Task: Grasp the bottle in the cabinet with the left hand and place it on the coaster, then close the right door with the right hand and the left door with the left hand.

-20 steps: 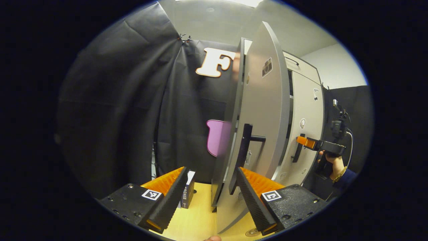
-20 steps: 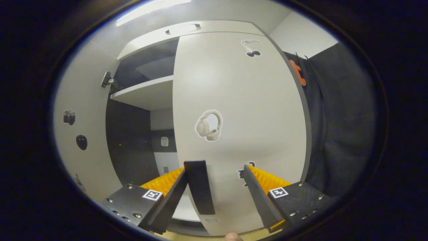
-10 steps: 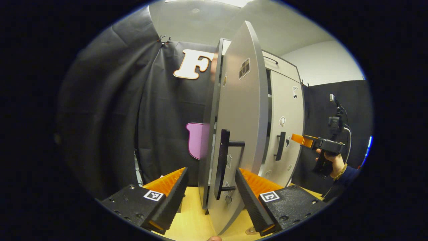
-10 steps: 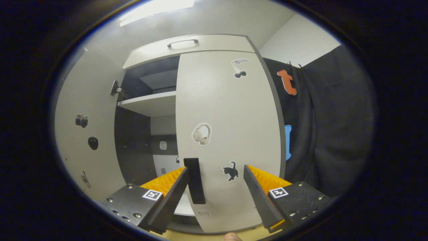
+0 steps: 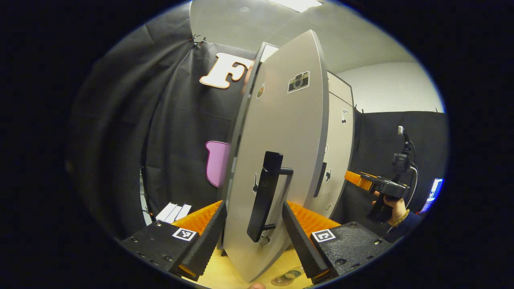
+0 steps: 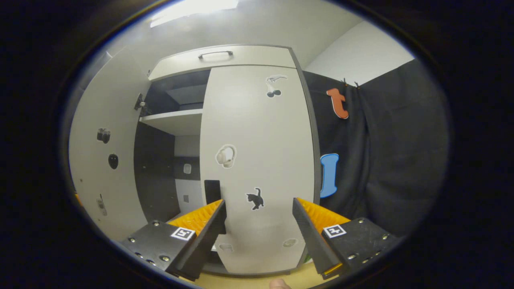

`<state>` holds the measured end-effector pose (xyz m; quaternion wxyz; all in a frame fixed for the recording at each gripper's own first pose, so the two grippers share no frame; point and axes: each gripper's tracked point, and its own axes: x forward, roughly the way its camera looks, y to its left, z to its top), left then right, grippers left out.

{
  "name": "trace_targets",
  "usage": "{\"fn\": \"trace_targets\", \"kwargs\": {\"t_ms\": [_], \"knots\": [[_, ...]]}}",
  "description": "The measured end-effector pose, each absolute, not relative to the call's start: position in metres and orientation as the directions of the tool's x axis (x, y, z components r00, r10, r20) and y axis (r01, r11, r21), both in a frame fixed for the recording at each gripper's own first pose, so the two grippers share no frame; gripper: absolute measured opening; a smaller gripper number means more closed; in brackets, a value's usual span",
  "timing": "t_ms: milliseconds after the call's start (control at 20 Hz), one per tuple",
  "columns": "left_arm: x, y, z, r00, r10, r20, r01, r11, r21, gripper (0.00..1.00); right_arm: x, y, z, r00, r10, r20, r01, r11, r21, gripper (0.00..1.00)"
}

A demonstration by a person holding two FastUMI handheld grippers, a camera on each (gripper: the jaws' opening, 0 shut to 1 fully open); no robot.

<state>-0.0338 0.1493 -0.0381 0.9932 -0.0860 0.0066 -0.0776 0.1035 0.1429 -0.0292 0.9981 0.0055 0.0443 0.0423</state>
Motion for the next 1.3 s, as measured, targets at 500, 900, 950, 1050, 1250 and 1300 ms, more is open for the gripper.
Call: {"fn": "trace_targets", "kwargs": {"t_ms": [500,900,950,1050,1250,1300], "knots": [[0.004,0.099,-0.042,0.974,-0.227,-0.001,0.224,0.961,-0.164,0.89,0.102,0.087,-0.022,0.996,0.025,-0.081,-0.027,0.999,-0.03,1.0],[0.044,0.059,-0.043,0.962,-0.273,-0.007,0.27,0.955,-0.121,0.94,0.094,0.039,-0.015,0.997,-0.047,-0.068,0.044,0.998,-0.055,1.0],[0.049,0.053,-0.044,0.96,-0.279,-0.011,0.277,0.955,-0.109,0.94,0.091,0.033,-0.015,0.996,-0.058,-0.067,0.054,0.997,-0.058,1.0],[0.056,0.046,-0.044,0.959,-0.284,-0.017,0.281,0.954,-0.103,0.95,0.087,0.019,-0.015,0.995,-0.081,-0.066,0.077,0.995,-0.061,1.0],[0.076,0.036,-0.048,0.961,-0.274,-0.03,0.268,0.955,-0.124,1.0,0.072,-0.008,-0.018,0.989,-0.124,-0.077,0.12,0.991,-0.054,1.0],[0.08,0.033,-0.049,0.962,-0.273,-0.03,0.267,0.956,-0.122,1.0,0.069,-0.014,-0.018,0.988,-0.132,-0.076,0.129,0.99,-0.053,1.0]]}}
